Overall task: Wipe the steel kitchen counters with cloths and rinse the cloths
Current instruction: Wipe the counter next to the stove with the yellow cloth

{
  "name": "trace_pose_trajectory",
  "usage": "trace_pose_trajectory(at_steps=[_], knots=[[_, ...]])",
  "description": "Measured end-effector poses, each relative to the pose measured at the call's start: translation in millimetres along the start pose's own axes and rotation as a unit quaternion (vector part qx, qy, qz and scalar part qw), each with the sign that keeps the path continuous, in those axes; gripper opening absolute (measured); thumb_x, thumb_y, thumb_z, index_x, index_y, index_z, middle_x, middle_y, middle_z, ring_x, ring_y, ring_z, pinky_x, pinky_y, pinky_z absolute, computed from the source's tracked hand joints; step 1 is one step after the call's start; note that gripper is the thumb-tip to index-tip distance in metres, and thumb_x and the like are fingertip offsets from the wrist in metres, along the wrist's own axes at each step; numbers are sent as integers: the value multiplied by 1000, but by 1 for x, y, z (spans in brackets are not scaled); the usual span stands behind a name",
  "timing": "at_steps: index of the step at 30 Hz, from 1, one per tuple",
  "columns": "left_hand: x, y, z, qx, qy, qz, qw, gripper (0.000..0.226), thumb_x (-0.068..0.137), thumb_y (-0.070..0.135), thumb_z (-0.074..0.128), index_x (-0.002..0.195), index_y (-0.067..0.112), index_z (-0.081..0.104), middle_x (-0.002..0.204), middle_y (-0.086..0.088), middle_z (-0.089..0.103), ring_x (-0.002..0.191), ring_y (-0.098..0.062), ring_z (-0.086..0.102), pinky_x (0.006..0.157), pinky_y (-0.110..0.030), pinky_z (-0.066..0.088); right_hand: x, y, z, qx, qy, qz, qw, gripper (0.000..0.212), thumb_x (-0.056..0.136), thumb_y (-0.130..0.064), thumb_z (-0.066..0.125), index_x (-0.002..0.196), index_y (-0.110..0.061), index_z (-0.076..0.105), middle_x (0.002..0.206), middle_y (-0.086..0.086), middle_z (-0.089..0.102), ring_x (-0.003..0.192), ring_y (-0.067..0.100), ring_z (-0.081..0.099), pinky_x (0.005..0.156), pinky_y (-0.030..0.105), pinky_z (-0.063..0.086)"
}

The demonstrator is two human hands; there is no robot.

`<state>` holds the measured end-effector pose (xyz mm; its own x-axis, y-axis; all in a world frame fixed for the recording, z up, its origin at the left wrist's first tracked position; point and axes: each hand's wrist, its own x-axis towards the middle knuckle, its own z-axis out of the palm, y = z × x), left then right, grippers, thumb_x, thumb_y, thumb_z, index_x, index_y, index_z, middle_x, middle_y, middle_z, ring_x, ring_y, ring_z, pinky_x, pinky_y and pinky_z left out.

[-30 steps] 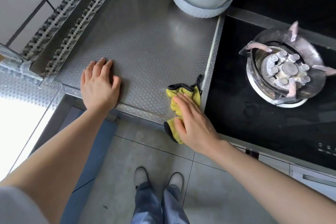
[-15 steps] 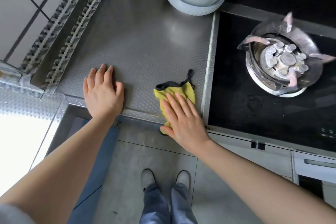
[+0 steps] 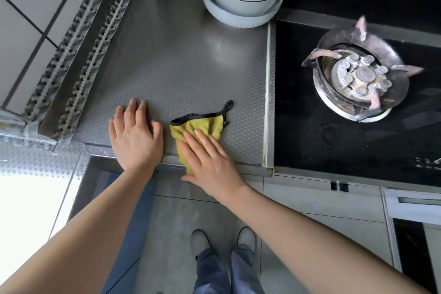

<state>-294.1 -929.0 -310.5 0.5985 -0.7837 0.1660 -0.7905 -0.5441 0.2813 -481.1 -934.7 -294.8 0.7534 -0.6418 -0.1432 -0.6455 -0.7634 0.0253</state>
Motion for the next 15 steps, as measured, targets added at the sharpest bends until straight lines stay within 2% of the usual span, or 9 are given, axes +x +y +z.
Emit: trace_pose_trajectory(at_steps=[3,5,7,10,15], knots=[[0,1,-1,-1,-6,3,1000,57,88,35,37,141,17,46,150,-6,43,141,-32,30,117,-49,22,-37,33,8,-2,-15,77,997,86,93,-64,35,154,-4,20,162,16,16,150,35,14,120,48,22],[0,2,-2,2,-12,0,1000,57,88,35,37,141,16,45,151,-7,42,141,-32,29,117,-49,22,-48,47,7,9,-26,142,989,83,97,-61,21,155,-2,13,162,19,7,151,35,4,122,48,16],[0,4,-3,3,-15,-1,1000,58,88,35,37,141,15,45,151,-7,42,142,-32,29,117,-49,21,-40,52,5,32,-34,166,985,82,97,-60,12,155,-2,8,163,20,1,151,34,-2,123,48,10],[0,4,-5,-1,-15,-3,1000,57,87,34,38,140,14,46,150,-8,43,142,-32,30,117,-49,21,-10,61,2,64,-32,203,977,81,96,-58,7,155,-3,-1,163,18,-9,151,33,-10,123,48,3],[-2,6,-8,-16,-12,-8,1000,53,87,30,42,136,13,51,149,-6,46,141,-31,32,116,-48,23,35,95,1,89,-2,257,962,75,98,-54,16,156,-9,2,164,15,-3,152,32,-4,123,46,2]])
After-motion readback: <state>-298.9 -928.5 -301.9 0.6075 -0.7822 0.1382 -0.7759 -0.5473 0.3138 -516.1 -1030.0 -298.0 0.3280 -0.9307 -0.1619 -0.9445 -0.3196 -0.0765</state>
